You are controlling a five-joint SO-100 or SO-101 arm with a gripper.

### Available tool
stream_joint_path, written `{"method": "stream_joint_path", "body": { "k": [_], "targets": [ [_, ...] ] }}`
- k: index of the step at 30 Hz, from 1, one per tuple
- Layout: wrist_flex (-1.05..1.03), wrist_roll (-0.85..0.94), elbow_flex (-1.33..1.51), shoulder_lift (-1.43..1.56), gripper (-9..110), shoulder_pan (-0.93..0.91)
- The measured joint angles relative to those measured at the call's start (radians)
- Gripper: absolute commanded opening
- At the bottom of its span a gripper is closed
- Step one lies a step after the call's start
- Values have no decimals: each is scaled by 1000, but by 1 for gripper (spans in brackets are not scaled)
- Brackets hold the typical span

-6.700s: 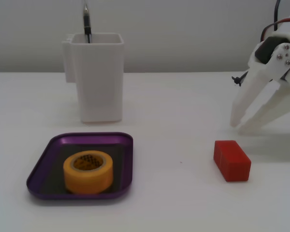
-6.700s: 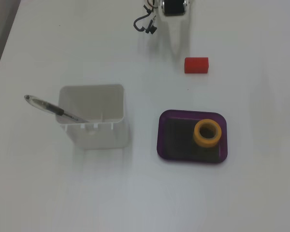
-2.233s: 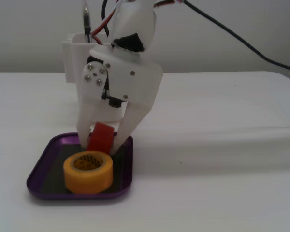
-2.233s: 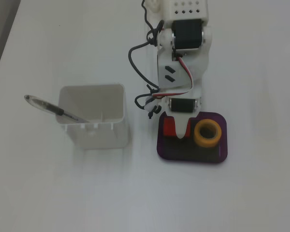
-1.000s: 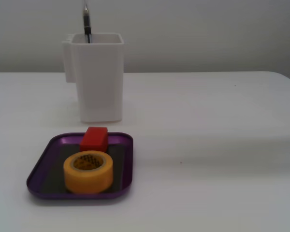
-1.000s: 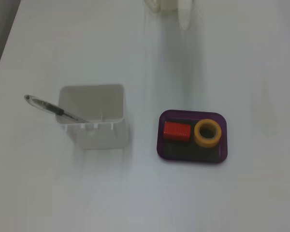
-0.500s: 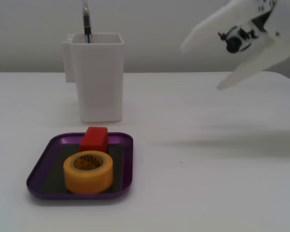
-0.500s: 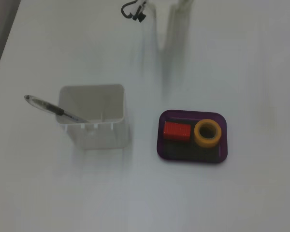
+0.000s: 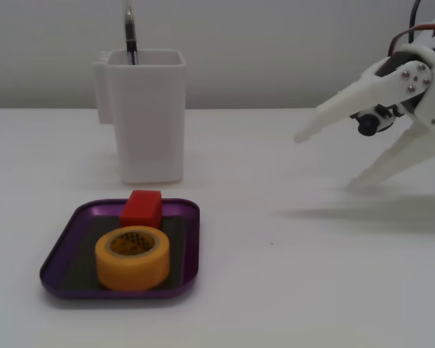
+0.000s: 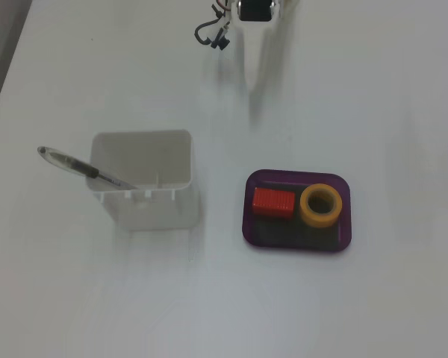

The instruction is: Pick up the red cube and place it in the box.

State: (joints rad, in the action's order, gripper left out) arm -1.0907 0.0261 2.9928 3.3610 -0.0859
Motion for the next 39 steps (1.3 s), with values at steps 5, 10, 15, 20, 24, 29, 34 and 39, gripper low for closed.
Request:
{"method": "stream_joint_path", "body": {
  "k": [5,10,15,20,24,29,34,39],
  "targets": [
    [-51,0,5,0,24,3],
    [-81,-6,18,0,6,3],
    [-81,-6,46,0,0,3],
    [-81,-6,51,0,0,3],
    [-81,-6,51,0,0,3],
    [-81,-6,51,0,0,3],
    [-81,-6,52,0,0,3],
    [-81,-6,52,0,0,3]
  ]
}}
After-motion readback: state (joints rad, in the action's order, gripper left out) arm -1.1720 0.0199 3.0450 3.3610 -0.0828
